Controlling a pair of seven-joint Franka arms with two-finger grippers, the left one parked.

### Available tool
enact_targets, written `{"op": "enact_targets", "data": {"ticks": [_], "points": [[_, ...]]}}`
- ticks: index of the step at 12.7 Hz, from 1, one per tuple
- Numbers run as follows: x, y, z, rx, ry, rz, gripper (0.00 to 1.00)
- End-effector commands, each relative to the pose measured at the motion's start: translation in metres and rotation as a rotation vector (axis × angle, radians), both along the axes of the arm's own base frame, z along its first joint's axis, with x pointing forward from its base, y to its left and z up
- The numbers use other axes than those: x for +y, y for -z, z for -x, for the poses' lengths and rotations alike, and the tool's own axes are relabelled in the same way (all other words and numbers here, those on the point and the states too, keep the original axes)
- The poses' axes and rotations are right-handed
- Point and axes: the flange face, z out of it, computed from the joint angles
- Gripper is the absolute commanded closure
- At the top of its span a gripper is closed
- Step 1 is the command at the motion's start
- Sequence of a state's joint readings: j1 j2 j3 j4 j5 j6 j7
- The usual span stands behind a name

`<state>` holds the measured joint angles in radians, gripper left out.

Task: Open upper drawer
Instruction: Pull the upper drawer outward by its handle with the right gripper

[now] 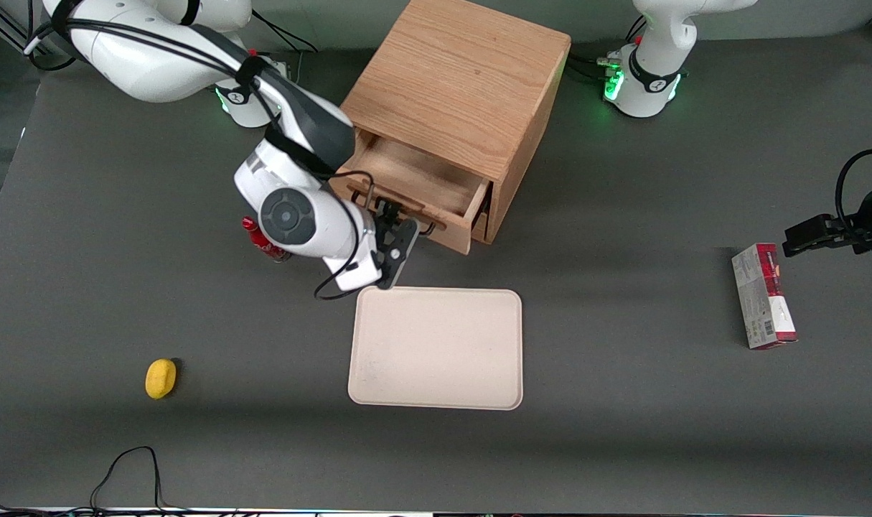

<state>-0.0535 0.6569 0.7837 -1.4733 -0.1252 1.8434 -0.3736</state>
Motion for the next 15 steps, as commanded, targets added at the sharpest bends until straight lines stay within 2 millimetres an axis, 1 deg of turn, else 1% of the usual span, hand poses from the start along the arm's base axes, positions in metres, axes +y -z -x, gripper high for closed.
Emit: {"op": "enact_targets", "data": {"ticks": [1, 3, 5, 7, 9, 11, 12, 15], "points": [[-0.025, -0.003, -0.033, 0.000, -0.024, 0.004, 0.00], [-0.041, -0.009, -0.051, 0.005, -0.021, -0.002, 0.00], [-0.049, -0.017, -0.062, -0.011, -0.018, -0.014, 0.00], [-0.064, -0.011, -0.082, -0.017, 0.023, -0.030, 0.00], [-0.072, -0.017, -0.093, -0.043, 0.041, -0.046, 0.00], [-0.088, -0.024, -0.108, -0.075, 0.078, -0.048, 0.00], [-0.090, -0.029, -0.111, -0.090, 0.087, -0.055, 0.00], [-0.093, -0.031, -0.116, -0.113, 0.103, -0.063, 0.00]]}}
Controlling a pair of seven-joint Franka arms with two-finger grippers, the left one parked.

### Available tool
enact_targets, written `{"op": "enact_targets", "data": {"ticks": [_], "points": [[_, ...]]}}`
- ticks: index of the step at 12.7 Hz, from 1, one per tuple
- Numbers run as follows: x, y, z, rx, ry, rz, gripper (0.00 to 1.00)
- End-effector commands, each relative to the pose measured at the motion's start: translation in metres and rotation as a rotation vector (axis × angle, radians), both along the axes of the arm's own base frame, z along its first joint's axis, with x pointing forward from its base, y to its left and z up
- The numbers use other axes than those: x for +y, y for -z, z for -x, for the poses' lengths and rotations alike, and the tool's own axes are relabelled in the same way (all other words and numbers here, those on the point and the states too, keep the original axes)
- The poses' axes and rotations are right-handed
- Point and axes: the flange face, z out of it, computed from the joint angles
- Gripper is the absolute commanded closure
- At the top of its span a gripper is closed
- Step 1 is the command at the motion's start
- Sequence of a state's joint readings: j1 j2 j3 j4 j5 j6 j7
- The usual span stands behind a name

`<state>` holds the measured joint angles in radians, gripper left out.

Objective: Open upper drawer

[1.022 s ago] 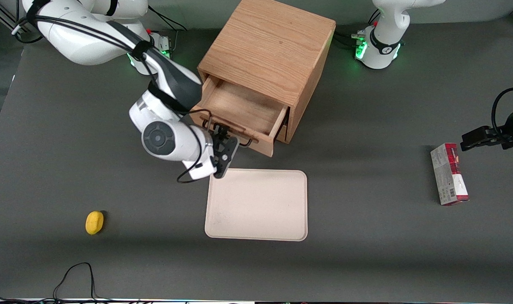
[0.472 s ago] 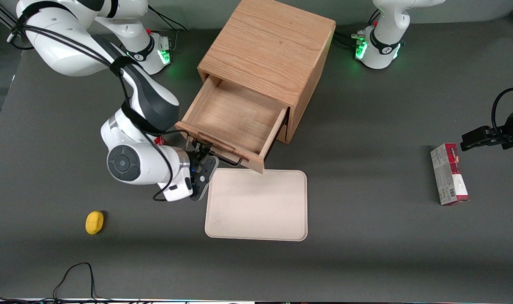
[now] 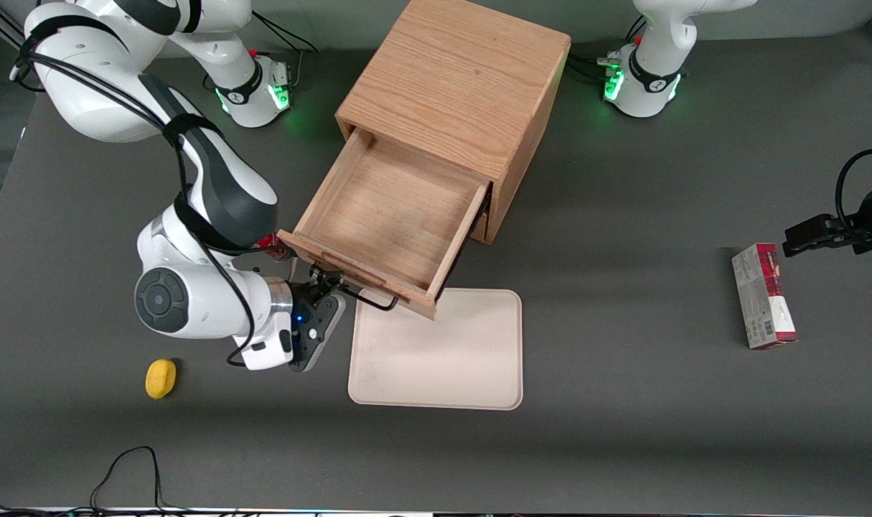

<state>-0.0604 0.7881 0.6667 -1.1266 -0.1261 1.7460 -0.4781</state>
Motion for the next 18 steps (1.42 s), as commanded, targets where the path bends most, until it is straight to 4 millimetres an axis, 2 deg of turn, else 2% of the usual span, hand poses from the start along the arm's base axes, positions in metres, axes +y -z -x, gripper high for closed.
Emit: {"op": "enact_targets", "data": {"ticks": [1, 2, 3, 4, 5, 7, 9, 10, 11, 12, 14, 15, 17, 18], "points": [[0.001, -0.004, -0.007, -0.035, -0.010, 0.005, 0.00], [-0.003, -0.013, -0.006, -0.044, -0.007, 0.017, 0.00], [-0.016, -0.023, -0.010, -0.074, 0.011, 0.052, 0.00], [-0.022, -0.037, -0.010, -0.104, 0.018, 0.067, 0.00], [-0.029, -0.060, -0.012, -0.142, 0.034, 0.068, 0.00], [-0.066, -0.099, -0.021, -0.227, 0.091, 0.111, 0.00], [-0.094, -0.136, -0.018, -0.271, 0.158, 0.131, 0.00], [-0.112, -0.163, -0.007, -0.281, 0.199, 0.160, 0.00], [-0.136, -0.167, 0.010, -0.203, 0.284, 0.228, 0.00], [-0.153, -0.175, 0.029, -0.152, 0.388, 0.229, 0.00], [-0.206, -0.182, 0.072, -0.065, 0.587, 0.191, 0.00], [-0.220, -0.182, 0.099, -0.035, 0.680, 0.197, 0.00], [-0.226, -0.185, 0.145, 0.020, 0.889, 0.248, 0.00], [-0.229, -0.188, 0.165, 0.011, 0.929, 0.283, 0.00]]}}
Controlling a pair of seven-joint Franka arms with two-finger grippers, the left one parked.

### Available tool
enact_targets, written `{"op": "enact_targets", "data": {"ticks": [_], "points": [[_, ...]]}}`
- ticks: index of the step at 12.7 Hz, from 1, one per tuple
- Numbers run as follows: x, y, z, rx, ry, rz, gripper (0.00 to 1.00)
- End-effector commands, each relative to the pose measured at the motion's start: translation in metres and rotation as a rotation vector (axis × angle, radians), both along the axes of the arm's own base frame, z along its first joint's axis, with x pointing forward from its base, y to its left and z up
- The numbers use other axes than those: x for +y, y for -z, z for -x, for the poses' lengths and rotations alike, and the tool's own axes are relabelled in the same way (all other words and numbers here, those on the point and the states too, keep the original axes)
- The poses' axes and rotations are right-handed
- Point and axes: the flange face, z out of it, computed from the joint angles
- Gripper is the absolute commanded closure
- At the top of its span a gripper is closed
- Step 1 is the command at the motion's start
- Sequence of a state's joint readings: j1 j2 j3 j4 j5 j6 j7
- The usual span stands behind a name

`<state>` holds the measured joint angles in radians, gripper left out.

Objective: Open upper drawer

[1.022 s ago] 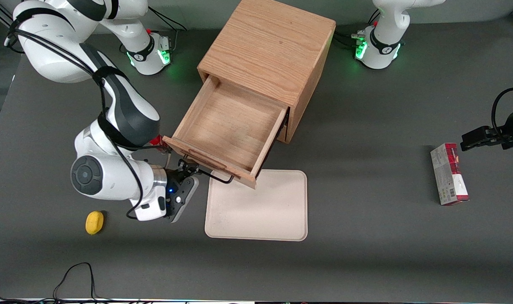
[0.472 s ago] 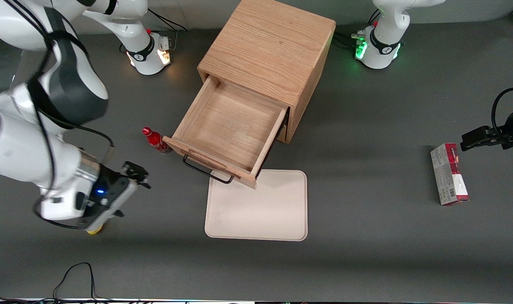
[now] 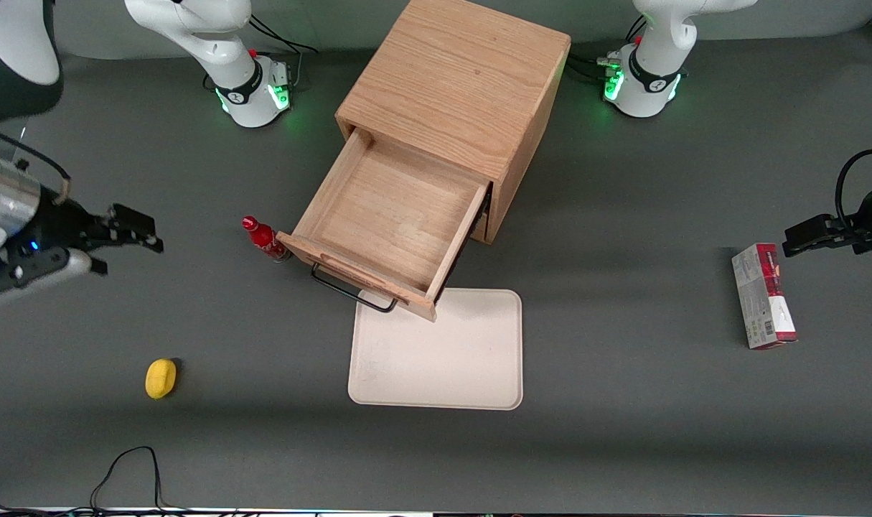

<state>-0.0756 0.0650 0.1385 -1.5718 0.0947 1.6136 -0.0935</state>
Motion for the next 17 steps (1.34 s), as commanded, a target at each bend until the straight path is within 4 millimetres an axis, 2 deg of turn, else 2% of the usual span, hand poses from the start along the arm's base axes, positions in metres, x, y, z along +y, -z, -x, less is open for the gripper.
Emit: {"op": "enact_targets", "data": {"ticks": [1, 3, 5, 10, 14, 17], "points": [[0.000, 0.000, 0.075, -0.005, 0.136, 0.081, 0.00], [-0.004, 0.000, 0.086, 0.012, 0.131, 0.132, 0.00], [-0.007, 0.004, 0.082, 0.010, 0.128, 0.158, 0.00], [-0.007, -0.011, 0.073, -0.022, 0.139, 0.143, 0.00], [-0.020, -0.012, 0.074, -0.010, 0.182, 0.068, 0.00], [-0.020, -0.006, 0.069, -0.001, 0.182, 0.076, 0.00]]}}
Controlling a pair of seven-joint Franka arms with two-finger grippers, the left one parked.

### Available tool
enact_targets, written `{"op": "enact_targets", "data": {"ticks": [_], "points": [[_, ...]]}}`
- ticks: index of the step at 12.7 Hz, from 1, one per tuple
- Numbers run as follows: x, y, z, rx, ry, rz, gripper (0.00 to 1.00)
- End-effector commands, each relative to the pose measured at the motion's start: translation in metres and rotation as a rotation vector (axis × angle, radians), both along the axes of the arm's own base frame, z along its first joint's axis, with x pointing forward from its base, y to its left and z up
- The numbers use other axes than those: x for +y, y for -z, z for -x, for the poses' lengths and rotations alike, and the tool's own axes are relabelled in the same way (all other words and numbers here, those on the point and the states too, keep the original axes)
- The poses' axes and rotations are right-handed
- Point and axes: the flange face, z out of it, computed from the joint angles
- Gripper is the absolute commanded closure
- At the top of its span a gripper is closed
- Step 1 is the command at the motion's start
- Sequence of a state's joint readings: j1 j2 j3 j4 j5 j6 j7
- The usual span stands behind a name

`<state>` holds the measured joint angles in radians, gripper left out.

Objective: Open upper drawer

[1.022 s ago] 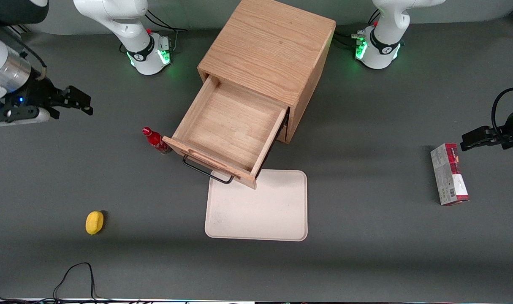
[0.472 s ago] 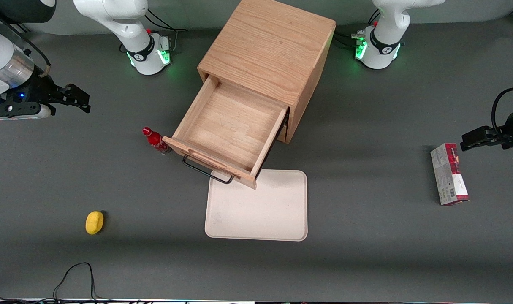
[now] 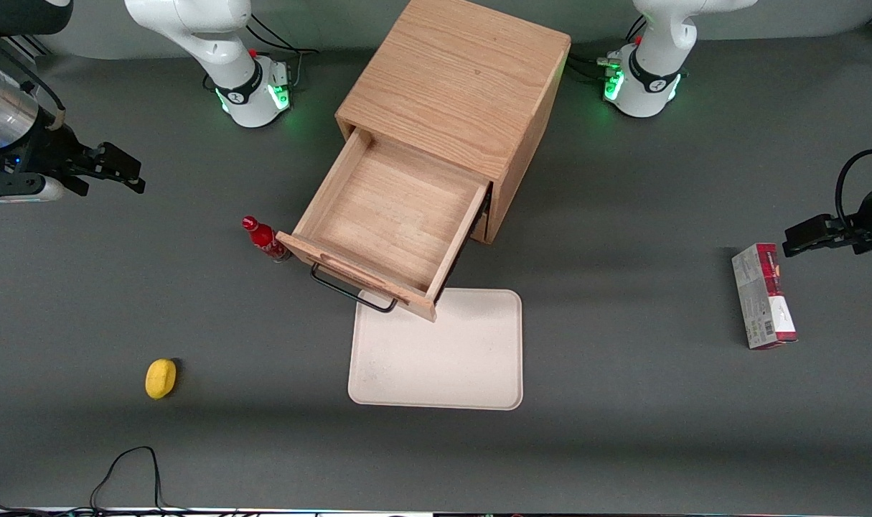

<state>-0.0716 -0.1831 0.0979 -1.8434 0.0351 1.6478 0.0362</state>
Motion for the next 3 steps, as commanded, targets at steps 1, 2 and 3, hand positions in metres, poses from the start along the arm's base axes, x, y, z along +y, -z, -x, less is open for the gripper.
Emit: {"op": "enact_targets", "data": {"ticks": [1, 2, 3], "points": [[0.0042, -0.0013, -0.0092, 0.000, 0.013, -0.011, 0.00], [0.0061, -0.0013, -0.0128, 0.001, 0.007, 0.003, 0.00], [0.0060, -0.0050, -0.0143, -0.003, 0.006, 0.011, 0.00]]}}
